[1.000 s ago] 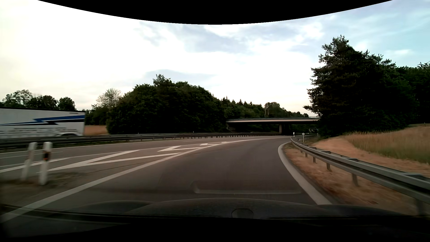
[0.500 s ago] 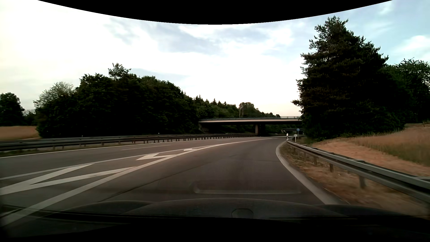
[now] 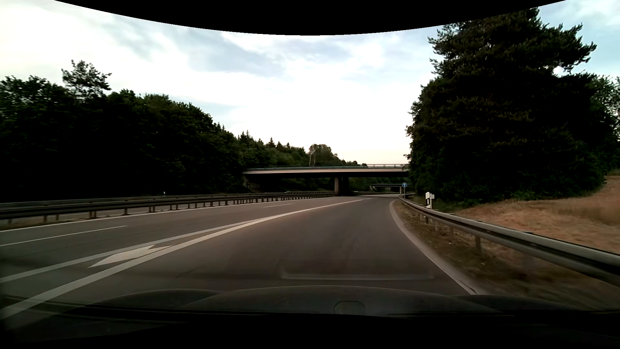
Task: Follow the waypoints while adhering to traffic rules and regulations
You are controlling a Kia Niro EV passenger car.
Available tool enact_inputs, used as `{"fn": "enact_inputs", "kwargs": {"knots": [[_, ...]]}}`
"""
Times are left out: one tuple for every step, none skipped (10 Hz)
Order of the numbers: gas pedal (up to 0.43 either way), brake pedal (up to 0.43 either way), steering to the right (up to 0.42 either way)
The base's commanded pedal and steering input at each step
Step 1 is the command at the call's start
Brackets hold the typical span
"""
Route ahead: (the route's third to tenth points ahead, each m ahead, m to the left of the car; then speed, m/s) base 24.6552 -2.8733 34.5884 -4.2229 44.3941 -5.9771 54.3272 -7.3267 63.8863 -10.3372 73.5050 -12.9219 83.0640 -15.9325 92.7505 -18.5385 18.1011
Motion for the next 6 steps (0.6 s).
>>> {"fn": "enact_inputs", "kwargs": {"knots": [[0.358,0.006,0.058],[0.37,0.006,0.055],[0.398,0.006,0.053],[0.441,0.006,0.053],[0.449,0.006,0.052],[0.48,0.006,0.051]]}}
